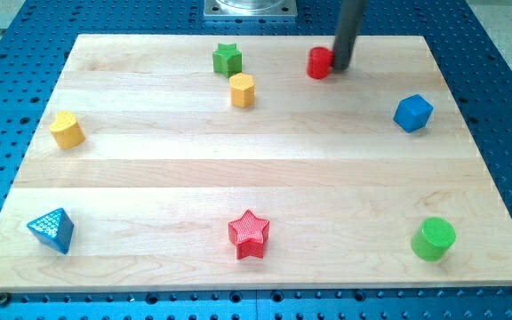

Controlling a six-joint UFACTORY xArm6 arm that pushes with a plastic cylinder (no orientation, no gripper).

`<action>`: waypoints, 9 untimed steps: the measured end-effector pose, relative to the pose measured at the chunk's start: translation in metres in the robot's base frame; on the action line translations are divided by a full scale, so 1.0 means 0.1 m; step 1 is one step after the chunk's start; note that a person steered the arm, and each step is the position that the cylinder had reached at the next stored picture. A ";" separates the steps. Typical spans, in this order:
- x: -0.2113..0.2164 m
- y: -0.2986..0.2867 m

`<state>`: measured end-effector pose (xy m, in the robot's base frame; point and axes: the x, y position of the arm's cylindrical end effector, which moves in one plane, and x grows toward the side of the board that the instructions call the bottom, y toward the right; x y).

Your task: Place the red circle close to the green star

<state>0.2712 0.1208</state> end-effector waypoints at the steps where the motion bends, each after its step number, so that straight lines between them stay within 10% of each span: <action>1: 0.32 -0.08; 9: -0.19 -0.36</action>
<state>0.2519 0.0853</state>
